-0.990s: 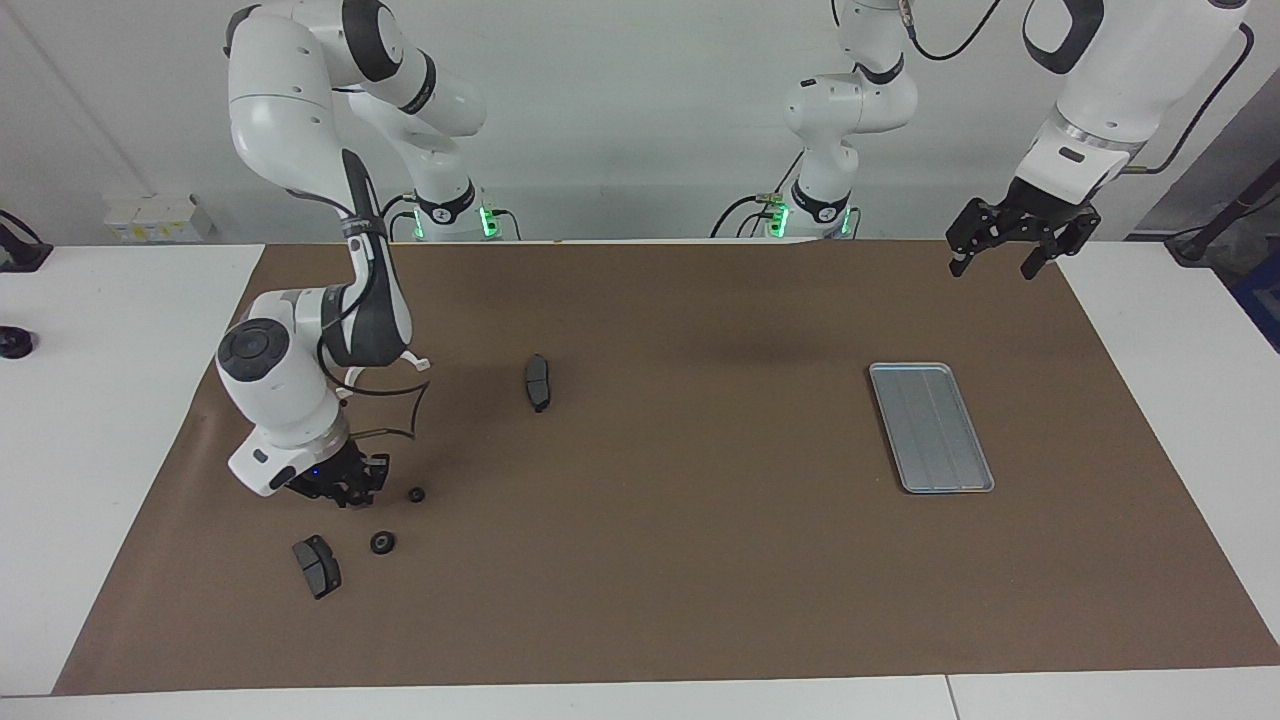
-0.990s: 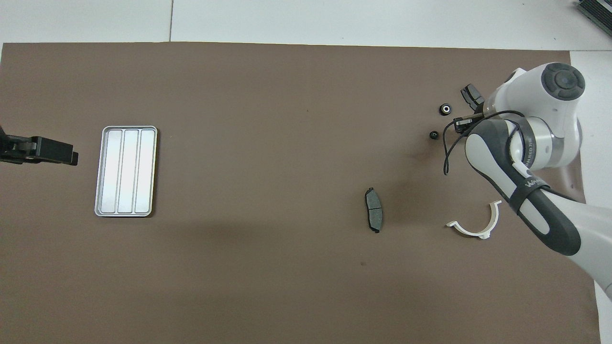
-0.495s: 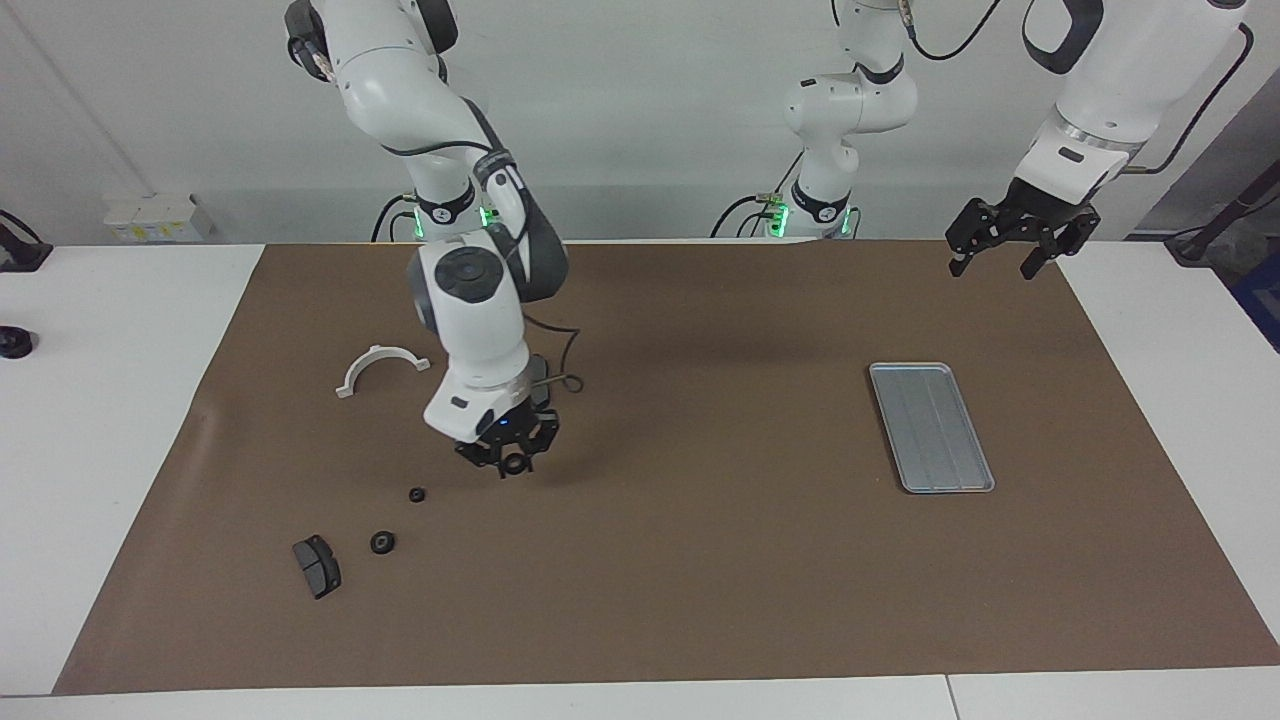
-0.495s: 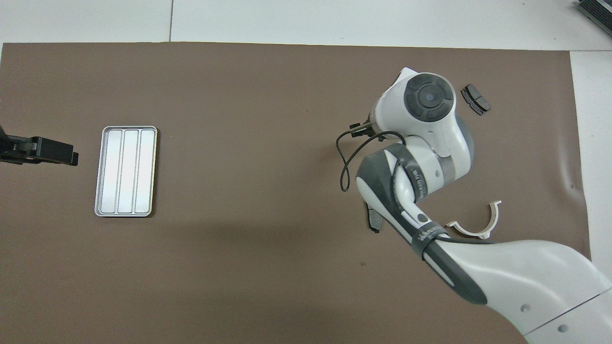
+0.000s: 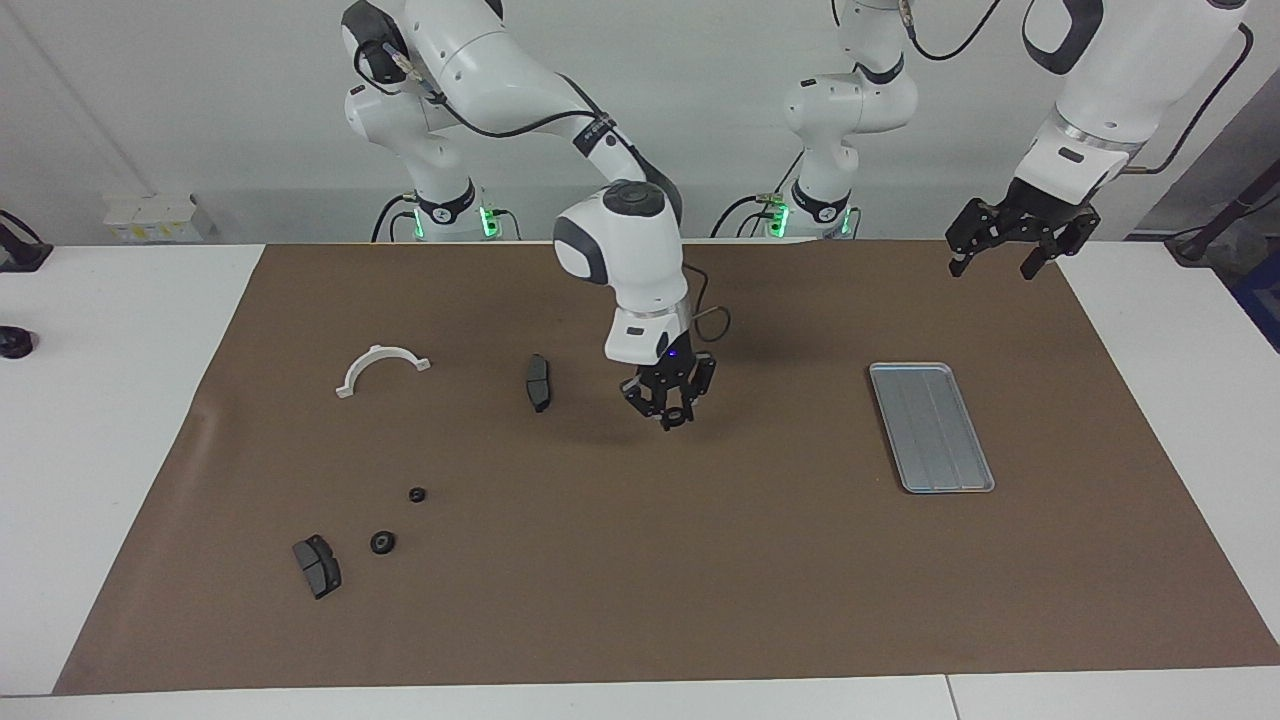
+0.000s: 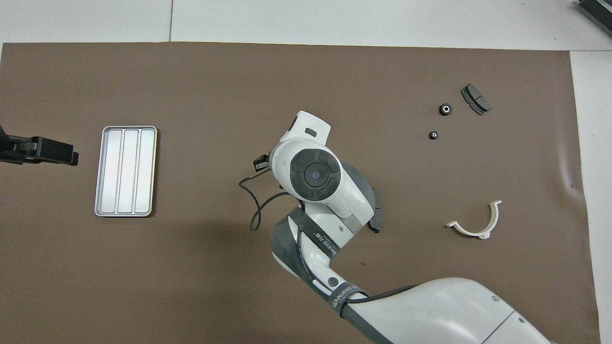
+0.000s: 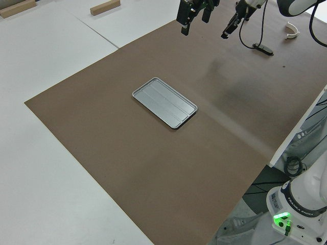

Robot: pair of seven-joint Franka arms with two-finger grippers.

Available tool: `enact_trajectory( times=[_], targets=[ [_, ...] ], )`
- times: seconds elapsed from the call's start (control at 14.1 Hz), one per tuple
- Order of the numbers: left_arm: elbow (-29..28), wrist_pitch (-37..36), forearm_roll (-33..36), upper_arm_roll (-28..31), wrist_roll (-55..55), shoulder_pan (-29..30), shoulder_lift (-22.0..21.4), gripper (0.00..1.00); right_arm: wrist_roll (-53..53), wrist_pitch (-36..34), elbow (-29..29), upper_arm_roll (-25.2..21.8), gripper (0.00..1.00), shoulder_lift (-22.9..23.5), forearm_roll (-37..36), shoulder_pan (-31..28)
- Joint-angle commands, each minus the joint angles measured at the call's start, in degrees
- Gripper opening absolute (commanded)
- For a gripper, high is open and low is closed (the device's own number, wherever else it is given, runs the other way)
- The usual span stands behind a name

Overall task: Pick bearing gear from pile to tray
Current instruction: 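Carry the gear toward the table center with the right gripper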

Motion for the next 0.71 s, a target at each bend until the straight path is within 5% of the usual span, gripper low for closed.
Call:
enact_trajectory(
  times=[0.0, 0.28, 0.35, 0.42, 0.49, 0.64],
  targets=[
    [-2.35, 1.59, 0.87, -0.13, -0.86, -0.12, -1.76, 1.00, 3.27, 6.78, 0.17, -0.04, 0.00, 3.77, -0.55, 2.22],
    [-2.88, 2.29, 0.79, -0.13, -0.86, -0.12, -1.85, 1.00, 6.52, 12.24, 0.44, -0.13, 0.03, 7.73, -0.99, 5.92],
    [-4.01, 3.25, 0.87, -0.21, -0.95, -0.12, -2.37, 1.00, 6.97, 12.25, 0.44, -0.13, 0.28, 7.73, -0.99, 6.01],
    [-5.24, 5.00, 0.79, -0.21, -1.03, -0.20, -2.64, 1.00, 7.06, 12.16, 0.44, -0.21, 0.71, 7.73, -0.99, 6.01],
    [-6.30, 6.07, 0.78, -0.21, -1.12, -0.29, -3.25, 1.00, 7.49, 11.99, 0.44, -0.21, 0.88, 7.73, -0.82, 6.01],
    [-6.66, 6.78, 0.87, -0.30, -1.21, -0.29, -3.35, 1.00, 8.90, 11.55, 1.92, -0.56, 0.91, 8.08, -0.99, 5.83]
  ],
)
